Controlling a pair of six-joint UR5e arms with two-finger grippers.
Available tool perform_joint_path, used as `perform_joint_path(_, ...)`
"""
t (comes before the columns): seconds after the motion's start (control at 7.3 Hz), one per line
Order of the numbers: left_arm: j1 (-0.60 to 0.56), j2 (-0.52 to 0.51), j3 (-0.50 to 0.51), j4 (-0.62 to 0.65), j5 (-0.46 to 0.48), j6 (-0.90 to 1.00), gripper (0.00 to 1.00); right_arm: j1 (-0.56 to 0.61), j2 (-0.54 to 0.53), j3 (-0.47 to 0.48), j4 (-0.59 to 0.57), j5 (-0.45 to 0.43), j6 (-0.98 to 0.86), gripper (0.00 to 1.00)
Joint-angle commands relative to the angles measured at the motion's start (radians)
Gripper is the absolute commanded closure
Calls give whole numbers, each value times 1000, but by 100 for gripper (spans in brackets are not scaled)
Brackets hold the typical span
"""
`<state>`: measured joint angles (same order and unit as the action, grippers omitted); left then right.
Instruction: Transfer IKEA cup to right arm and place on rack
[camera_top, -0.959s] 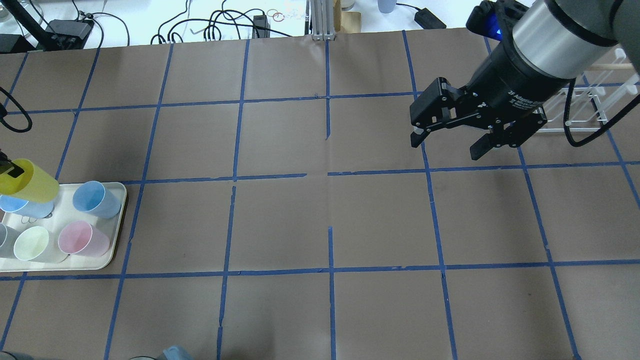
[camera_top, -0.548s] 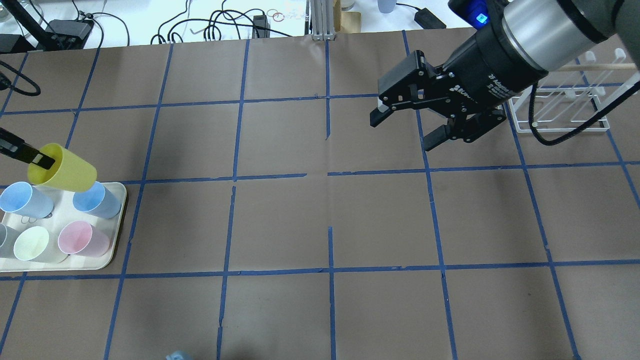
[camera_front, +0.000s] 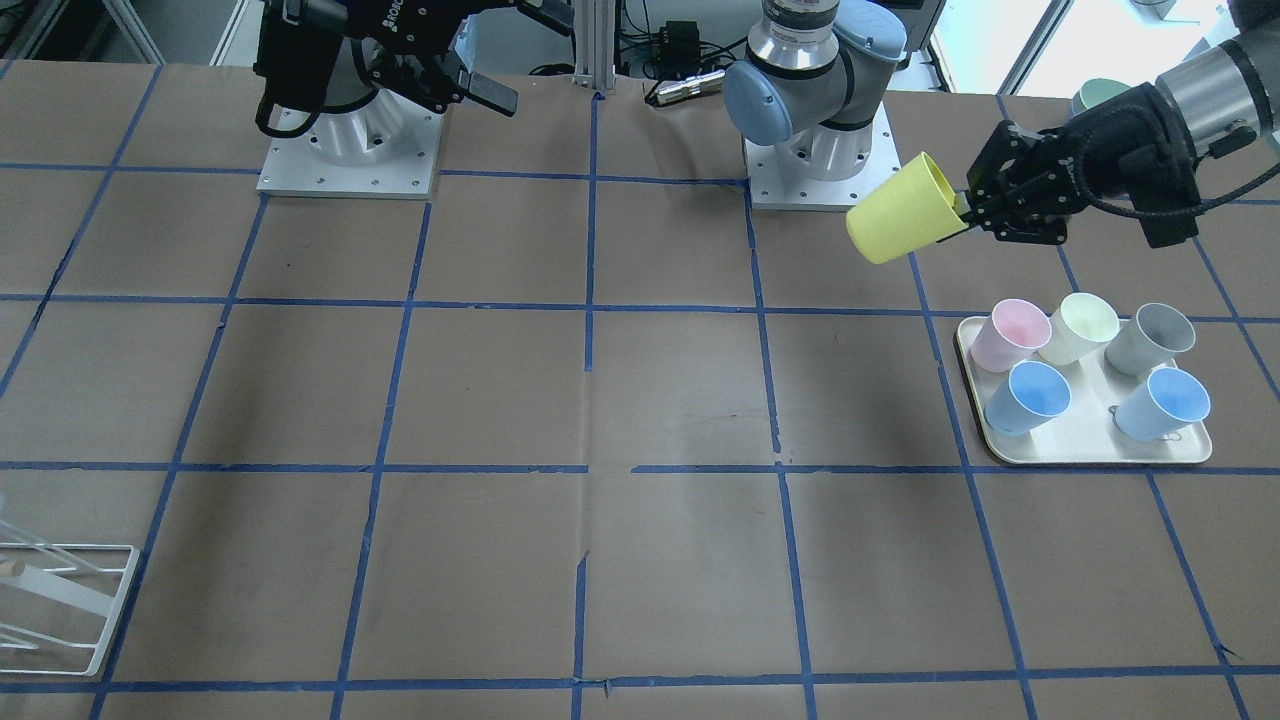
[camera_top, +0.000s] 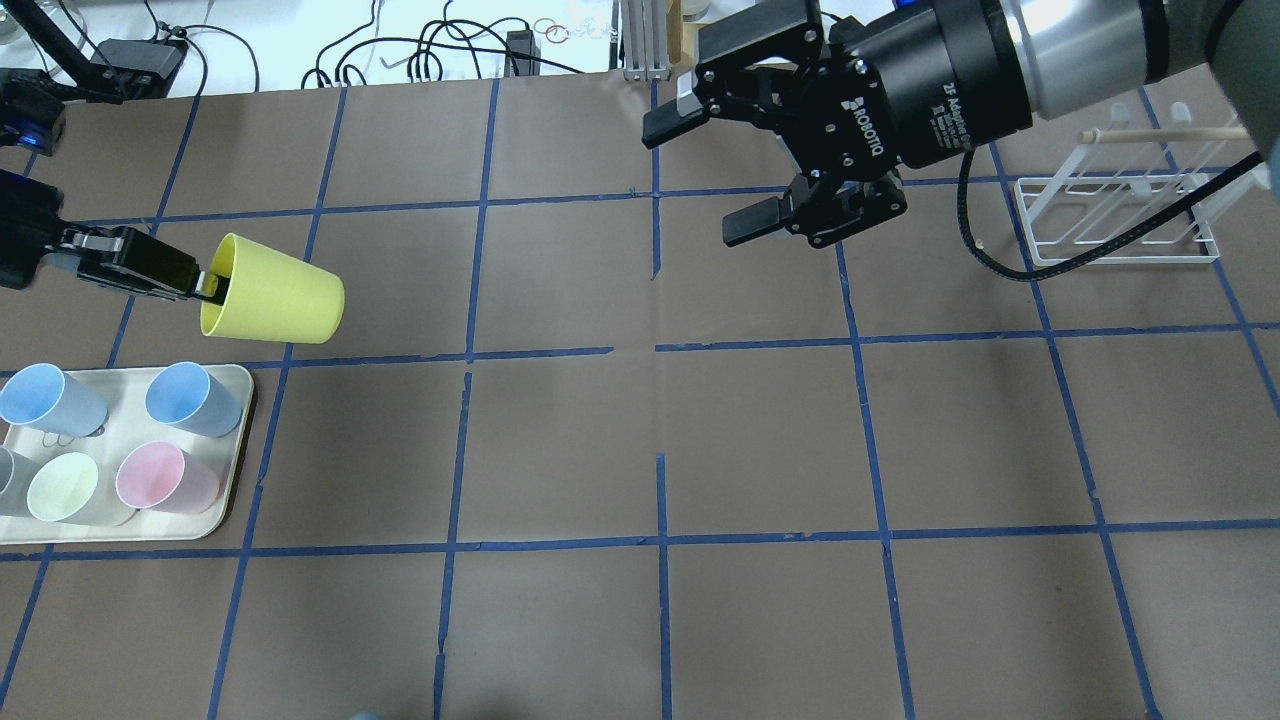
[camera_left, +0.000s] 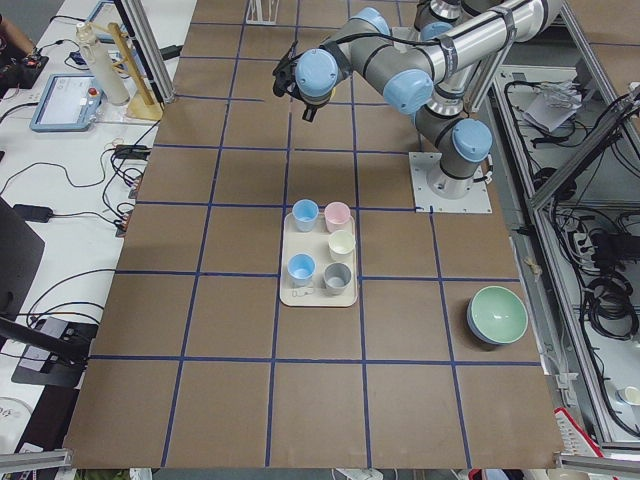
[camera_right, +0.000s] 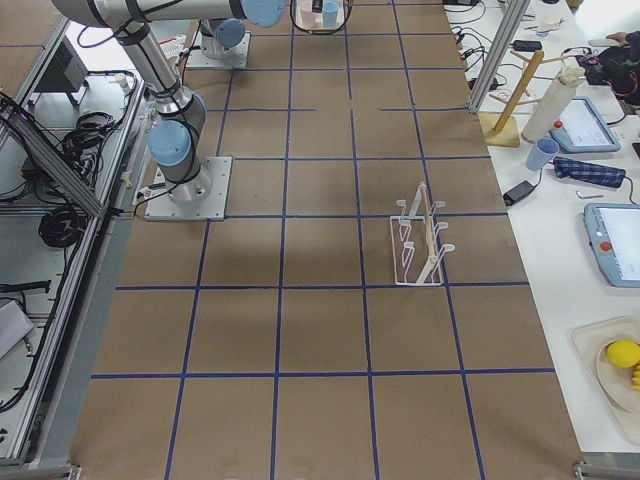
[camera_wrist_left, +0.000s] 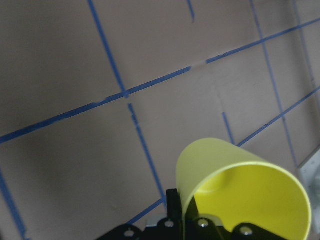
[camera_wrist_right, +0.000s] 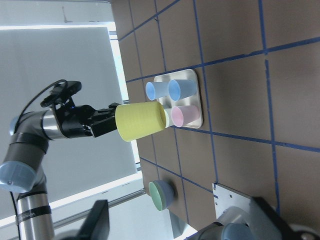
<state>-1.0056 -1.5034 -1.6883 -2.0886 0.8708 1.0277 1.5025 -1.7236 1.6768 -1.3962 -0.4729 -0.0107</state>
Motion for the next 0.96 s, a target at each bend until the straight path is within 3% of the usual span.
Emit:
perform_joint_path(0.0,-88,15,-14,-231,-248,-1,100,-44,2,93,0,167,-73,0)
perform_joint_path(0.14,-143,21,-19,-289,-368,-3,100,-45,4,110,3,172,-131,0)
perform_joint_path(0.41,-258,28,-60,-349,-589,-1,100,-47,5,135,82,317,-138,0)
perform_joint_path(0.55,-295,32,-77,-398,-675,-1,100,-48,5,136,91,321,-135,0)
perform_joint_path(0.82,-320,40,-79,-432,-734,12,100,-47,5,138,95,326,-120,0)
